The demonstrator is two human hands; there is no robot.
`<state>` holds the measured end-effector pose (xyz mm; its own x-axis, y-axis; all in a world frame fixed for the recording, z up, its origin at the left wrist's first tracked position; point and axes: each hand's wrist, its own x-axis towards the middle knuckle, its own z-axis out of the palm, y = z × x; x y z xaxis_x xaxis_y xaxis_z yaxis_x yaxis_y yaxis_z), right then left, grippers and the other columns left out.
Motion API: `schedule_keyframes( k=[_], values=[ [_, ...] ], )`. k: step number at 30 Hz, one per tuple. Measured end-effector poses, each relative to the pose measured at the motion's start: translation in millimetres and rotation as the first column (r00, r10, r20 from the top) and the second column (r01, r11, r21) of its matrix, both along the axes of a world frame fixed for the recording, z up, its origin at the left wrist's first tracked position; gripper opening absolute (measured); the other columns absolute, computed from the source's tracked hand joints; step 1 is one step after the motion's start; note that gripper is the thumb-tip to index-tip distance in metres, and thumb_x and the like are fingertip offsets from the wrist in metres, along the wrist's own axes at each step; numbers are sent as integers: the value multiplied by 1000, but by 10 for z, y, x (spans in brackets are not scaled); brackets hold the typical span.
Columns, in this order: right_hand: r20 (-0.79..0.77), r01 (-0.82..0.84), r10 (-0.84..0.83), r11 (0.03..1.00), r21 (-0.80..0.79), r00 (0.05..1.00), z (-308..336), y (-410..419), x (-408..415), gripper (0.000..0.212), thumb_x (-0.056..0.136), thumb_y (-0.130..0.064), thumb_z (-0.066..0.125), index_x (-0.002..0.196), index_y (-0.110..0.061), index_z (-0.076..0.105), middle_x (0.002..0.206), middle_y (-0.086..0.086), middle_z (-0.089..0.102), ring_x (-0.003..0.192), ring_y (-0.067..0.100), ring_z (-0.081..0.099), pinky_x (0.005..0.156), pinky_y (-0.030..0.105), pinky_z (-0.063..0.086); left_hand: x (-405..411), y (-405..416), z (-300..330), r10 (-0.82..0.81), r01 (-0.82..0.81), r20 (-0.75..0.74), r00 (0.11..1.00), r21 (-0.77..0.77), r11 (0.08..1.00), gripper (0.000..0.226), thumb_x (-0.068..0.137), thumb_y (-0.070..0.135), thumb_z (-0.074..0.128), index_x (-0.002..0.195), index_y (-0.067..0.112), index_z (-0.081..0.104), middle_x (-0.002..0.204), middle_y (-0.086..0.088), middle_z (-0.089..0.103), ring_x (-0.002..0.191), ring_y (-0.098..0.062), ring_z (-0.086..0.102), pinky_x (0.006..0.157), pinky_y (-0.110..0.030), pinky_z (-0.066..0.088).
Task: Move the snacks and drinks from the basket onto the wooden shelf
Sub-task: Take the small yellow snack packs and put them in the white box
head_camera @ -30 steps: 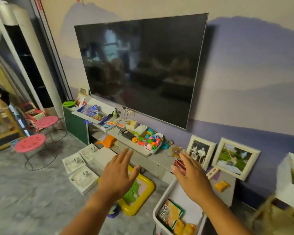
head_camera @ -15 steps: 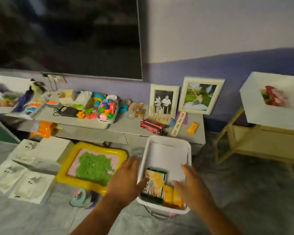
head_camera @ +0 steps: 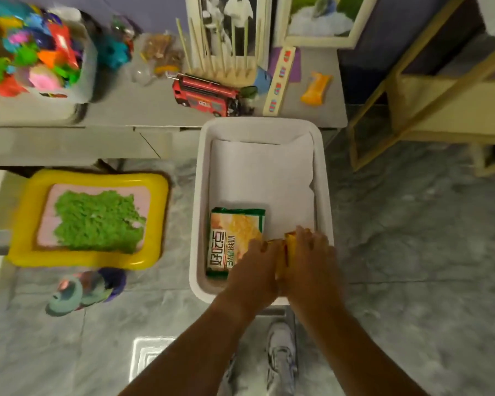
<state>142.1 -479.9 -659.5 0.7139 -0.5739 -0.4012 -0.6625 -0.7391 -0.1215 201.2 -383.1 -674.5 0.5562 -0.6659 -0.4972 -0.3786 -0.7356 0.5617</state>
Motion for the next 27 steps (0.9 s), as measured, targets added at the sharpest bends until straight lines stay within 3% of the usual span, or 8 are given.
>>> schedule_keyframes(
  k=[3,6,10,14,18,21,25,27],
  values=[
    [-117,-80,75,996,-37,990,-61,-10,30,97,75,-51,80,148,-23,23,151,14,33,128,31,49,88,40,57,-38,-73,-94,-14,0,187,982,74,997,87,77,39,79,144,25,25,134,-12,37,112,-27,54,79,-41,60],
    [-211,-141,133,990,-22,968,-81,-63,87,121,68,-52,86,154,-24,6,160,14,13,141,32,36,90,41,57,30,-112,-168,-64,35,263,963,115,993,93,64,56,83,134,19,35,137,-12,33,119,-28,44,79,-39,59],
    [-156,-135,133,991,-2,979,-67,-124,184,105,79,-40,81,153,-21,8,149,14,27,125,27,49,89,37,56,105,-83,-195,-88,64,289,953,91,994,83,63,63,79,125,21,45,135,-7,37,119,-23,43,80,-33,58],
    [-76,-159,161,987,35,984,15,-214,124,106,74,-56,78,151,-26,12,149,10,26,126,25,48,87,35,53,150,-21,-205,-17,27,287,958,-31,999,75,63,58,80,123,29,45,125,2,47,114,-18,45,87,-31,53],
    [206,-121,67,959,258,976,172,-340,9,95,73,-68,70,147,-44,15,138,-3,33,117,15,51,87,27,53,299,68,-8,131,-139,-48,990,-267,954,76,59,45,88,121,39,44,118,13,50,105,-7,52,89,-33,54],
    [375,-60,-152,865,497,914,532,-493,-28,94,72,-58,78,147,-43,24,138,-10,31,116,5,46,83,11,45,408,87,388,157,-224,-192,969,-404,887,79,63,39,92,126,45,45,121,24,52,109,-9,58,86,-35,58],
    [500,-102,-217,839,535,838,1124,-748,-88,103,63,-62,80,140,-64,11,143,-17,32,127,1,42,81,-4,37,523,-134,1313,204,-340,-334,920,-426,838,105,45,58,92,135,48,39,124,16,56,111,-17,62,83,-38,61],
    [554,-109,-233,850,515,799,1511,-941,-157,104,62,-64,79,141,-65,11,142,-20,35,127,-5,42,87,0,38,528,-319,1776,185,-366,-394,900,-456,811,108,43,48,97,135,48,41,124,14,56,109,-21,63,79,-40,62]
  ],
)
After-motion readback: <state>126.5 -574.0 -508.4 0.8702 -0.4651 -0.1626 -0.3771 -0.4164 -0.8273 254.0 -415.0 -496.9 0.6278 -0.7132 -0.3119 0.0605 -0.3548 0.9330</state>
